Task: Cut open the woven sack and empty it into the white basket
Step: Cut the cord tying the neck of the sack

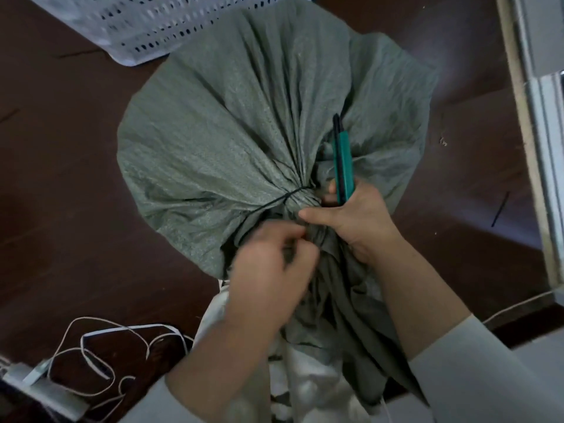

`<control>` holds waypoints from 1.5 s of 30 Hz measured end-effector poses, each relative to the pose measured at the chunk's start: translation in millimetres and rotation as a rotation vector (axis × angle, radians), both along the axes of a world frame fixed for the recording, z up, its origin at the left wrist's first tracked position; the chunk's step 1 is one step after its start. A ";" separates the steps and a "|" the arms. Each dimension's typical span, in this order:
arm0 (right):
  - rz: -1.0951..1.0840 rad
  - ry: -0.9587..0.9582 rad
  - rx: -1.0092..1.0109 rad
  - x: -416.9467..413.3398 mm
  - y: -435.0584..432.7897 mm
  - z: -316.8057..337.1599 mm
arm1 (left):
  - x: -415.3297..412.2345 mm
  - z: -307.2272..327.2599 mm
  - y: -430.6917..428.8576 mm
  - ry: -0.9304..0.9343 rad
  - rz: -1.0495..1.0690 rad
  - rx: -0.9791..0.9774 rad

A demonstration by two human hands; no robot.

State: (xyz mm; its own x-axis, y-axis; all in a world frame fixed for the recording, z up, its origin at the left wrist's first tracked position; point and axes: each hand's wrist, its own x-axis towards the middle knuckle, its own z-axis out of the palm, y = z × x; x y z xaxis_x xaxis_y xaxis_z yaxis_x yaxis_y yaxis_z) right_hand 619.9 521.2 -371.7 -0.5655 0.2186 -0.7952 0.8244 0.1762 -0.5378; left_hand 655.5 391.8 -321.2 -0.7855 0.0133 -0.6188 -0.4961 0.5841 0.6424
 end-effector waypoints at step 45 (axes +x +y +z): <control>-0.175 -0.041 -0.102 46.0 22.4 20.7 | -16.7 -71.6 -40.7 -0.591 0.745 0.501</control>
State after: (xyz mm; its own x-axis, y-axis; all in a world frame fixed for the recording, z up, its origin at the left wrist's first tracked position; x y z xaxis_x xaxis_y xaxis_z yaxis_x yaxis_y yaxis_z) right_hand 665.8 543.6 -351.0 -0.4924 0.2279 -0.8400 0.8595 -0.0246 -0.5105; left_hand 638.8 351.1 -392.9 -0.2790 0.0126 -0.9602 -0.9289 -0.2570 0.2666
